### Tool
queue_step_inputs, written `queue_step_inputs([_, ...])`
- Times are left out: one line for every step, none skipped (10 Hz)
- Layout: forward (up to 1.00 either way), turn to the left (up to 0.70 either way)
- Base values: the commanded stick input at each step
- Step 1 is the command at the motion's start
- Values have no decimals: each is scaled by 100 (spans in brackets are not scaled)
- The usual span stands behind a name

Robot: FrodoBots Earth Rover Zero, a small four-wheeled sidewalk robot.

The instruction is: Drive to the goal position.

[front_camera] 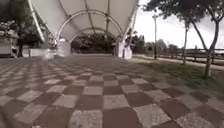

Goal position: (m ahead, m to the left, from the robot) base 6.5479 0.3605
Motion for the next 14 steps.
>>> queue_step_inputs([50,4])
queue_step_inputs([50,0])
queue_step_inputs([50,0])
queue_step_inputs([50,0])
queue_step_inputs([50,0])
queue_step_inputs([50,0])
queue_step_inputs([50,0])
queue_step_inputs([50,0])
queue_step_inputs([50,3])
queue_step_inputs([50,9])
queue_step_inputs([50,8])
queue_step_inputs([50,4])
queue_step_inputs([50,0])
queue_step_inputs([50,0])
